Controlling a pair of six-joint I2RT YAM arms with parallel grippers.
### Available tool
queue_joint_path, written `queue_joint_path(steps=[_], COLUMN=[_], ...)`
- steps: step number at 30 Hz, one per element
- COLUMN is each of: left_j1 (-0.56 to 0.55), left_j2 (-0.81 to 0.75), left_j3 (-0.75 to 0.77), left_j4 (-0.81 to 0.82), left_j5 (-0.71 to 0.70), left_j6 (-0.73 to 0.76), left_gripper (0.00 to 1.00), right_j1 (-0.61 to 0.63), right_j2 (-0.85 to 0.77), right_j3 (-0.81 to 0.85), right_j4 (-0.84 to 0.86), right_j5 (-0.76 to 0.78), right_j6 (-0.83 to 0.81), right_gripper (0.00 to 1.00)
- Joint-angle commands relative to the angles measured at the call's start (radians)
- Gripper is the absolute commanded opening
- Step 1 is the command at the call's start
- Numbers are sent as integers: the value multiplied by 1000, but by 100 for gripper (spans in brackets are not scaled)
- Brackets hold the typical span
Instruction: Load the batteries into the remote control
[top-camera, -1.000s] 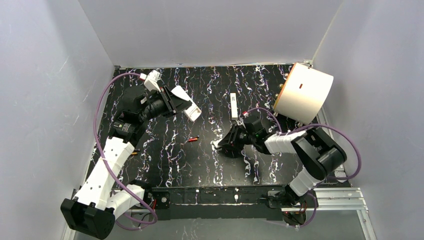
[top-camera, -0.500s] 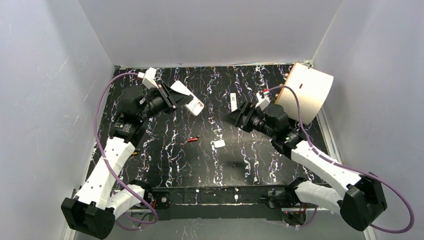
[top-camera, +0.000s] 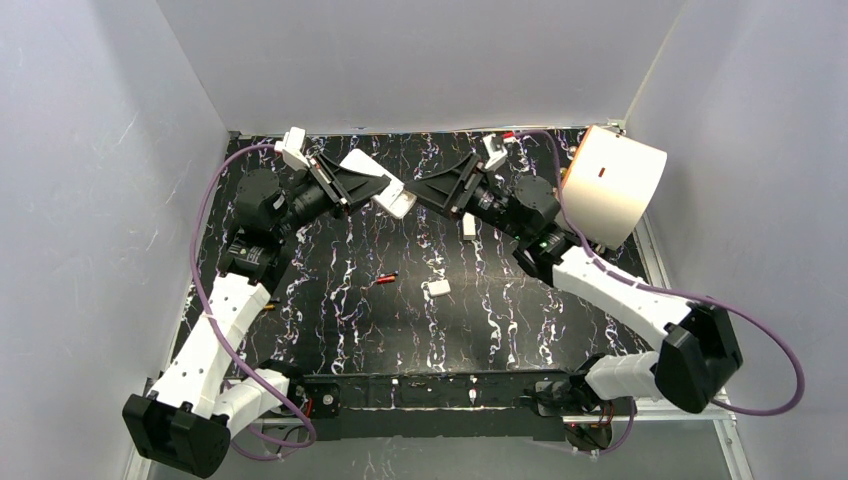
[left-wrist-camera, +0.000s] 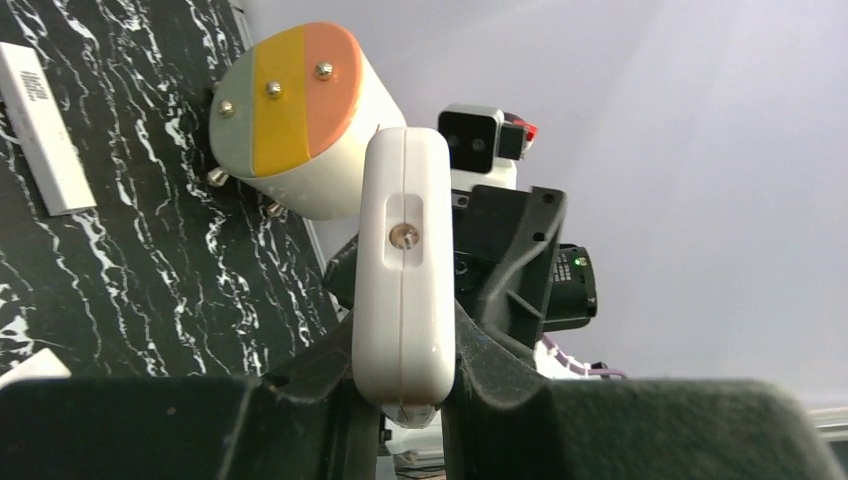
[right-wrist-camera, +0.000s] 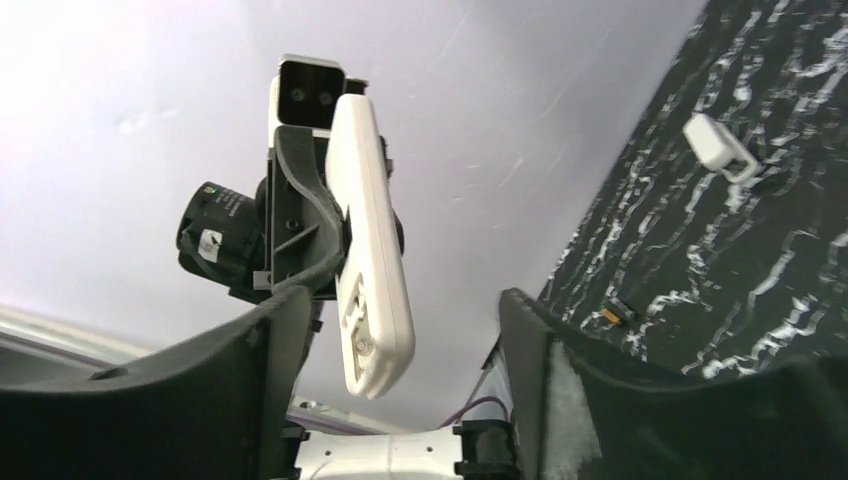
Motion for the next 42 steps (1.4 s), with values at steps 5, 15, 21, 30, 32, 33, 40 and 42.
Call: queue_joint_path(steps=[5, 15, 21, 30, 32, 33, 40, 42], left_j1=[2, 24, 61, 64, 64, 64, 64, 64], left_j2=[13, 46, 61, 73, 75, 76, 80, 72], left_j3=[42, 125, 188, 152, 147, 147, 140, 143], left_j4=[94, 94, 61, 50, 50, 50, 40, 17], left_j5=[54, 222, 424, 562, 574, 580, 576, 546], left_j6=[-72, -29, 47, 77, 83, 87, 139, 190], left_gripper=[0, 40, 63, 40, 31, 28, 0, 0], right_j1=[42, 31, -52, -94, -94, -95, -95, -95], right_j2=[67, 46, 57, 112, 111, 113, 125, 115], right_j3=[65, 48, 63, 226, 247, 250, 254, 251], right_j4=[233, 233, 243, -5, -69, -82, -72, -96], right_j5=[-9, -45, -252, -567, -562, -557, -575, -553], right_j6=[140, 32, -27, -217, -270, -273, -272, -299], right_gripper=[47, 3, 1, 1, 1, 1, 4, 34])
